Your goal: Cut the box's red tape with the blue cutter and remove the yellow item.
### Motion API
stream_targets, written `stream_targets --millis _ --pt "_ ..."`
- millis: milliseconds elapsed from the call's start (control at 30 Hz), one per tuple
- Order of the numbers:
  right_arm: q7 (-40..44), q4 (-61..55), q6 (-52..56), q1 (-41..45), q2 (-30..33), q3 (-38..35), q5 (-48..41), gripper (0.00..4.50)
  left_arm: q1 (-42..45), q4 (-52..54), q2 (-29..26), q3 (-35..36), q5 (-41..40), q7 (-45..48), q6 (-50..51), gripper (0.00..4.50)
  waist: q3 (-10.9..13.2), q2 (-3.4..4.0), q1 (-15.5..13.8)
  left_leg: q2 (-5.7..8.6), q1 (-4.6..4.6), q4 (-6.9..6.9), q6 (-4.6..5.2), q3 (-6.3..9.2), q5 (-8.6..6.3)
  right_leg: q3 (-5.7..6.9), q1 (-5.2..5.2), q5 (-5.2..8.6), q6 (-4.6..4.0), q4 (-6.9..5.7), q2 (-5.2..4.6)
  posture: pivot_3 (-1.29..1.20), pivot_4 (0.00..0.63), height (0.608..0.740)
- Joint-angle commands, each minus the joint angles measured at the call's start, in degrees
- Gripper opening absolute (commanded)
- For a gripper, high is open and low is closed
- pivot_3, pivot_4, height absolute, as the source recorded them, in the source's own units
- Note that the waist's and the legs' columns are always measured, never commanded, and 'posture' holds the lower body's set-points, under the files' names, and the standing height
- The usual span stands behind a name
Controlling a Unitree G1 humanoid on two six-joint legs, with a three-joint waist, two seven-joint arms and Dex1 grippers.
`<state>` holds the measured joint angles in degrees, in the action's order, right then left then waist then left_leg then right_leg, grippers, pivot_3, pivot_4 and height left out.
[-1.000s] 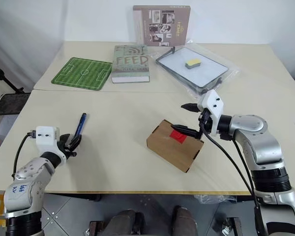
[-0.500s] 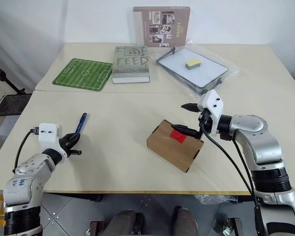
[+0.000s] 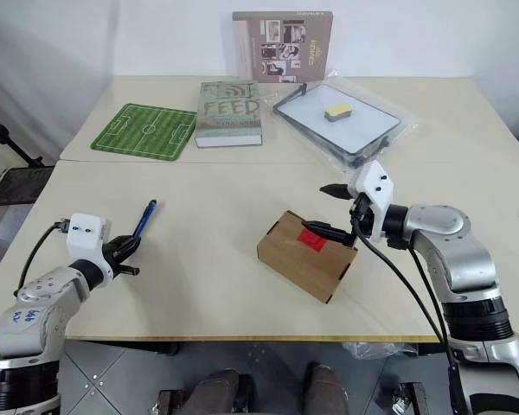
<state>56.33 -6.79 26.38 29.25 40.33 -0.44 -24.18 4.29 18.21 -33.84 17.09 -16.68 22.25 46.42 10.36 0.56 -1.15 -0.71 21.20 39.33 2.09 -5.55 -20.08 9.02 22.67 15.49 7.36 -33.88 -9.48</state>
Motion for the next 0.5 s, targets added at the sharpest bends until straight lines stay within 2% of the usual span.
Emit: stream_targets --millis 33,200,300,400,500 --pt "0.0 -4.76 1.99 1.7 1.43 -2.02 -2.1 4.5 -3.27 5.44 -4.16 -1.08 -5.47 9.52 1.08 0.44 0.02 0.02 -0.01 -0.01 0.02 -0.04 -0.02 0.01 -0.02 0.01 0.04 0.0 0.0 0.01 0.0 0.0 0.15 0.74" --pt "0.11 -10.45 6.26 3.55 0.98 1.66 -3.2 4.5 -6.3 10.83 -11.91 -1.29 -8.58 19.13 -0.67 0.44 0.18 -0.04 0.03 -0.05 0.11 -0.12 -0.04 0.03 -0.03 0.07 0.13 0.02 -0.04 0.05 0.06 0.0 0.15 0.74" --pt "0.86 -15.52 11.47 4.85 1.62 8.55 -1.73 4.5 -8.98 12.71 -15.78 -4.8 -5.47 20.6 -3.09 0.44 0.2 0.01 0.23 -0.07 0.11 -0.15 -0.06 0.01 -0.05 0.07 0.17 0.04 -0.08 0.07 0.08 0.0 0.15 0.74" --pt "-1.85 -19.51 14.56 7.09 -1.18 15.44 0.87 3.94 -11.09 16.18 -14.83 -7.71 -5.66 19.62 -3.7 0.44 0.22 0.02 0.52 -0.07 0.1 -0.21 -0.07 0.01 -0.05 0.07 0.18 0.05 -0.09 0.07 0.08 0.0 0.15 0.74" --pt "-3.57 -20.78 16.52 9.72 -4.08 19.64 2.47 2.93 -12.02 18.08 -13.67 -9.56 -5.52 18.73 -4.0 0.44 0.23 0.02 1.05 -0.07 0.14 -0.21 -0.07 -0.01 -0.06 0.06 0.23 0.05 -0.09 0.06 0.07 0.0 0.15 0.74"
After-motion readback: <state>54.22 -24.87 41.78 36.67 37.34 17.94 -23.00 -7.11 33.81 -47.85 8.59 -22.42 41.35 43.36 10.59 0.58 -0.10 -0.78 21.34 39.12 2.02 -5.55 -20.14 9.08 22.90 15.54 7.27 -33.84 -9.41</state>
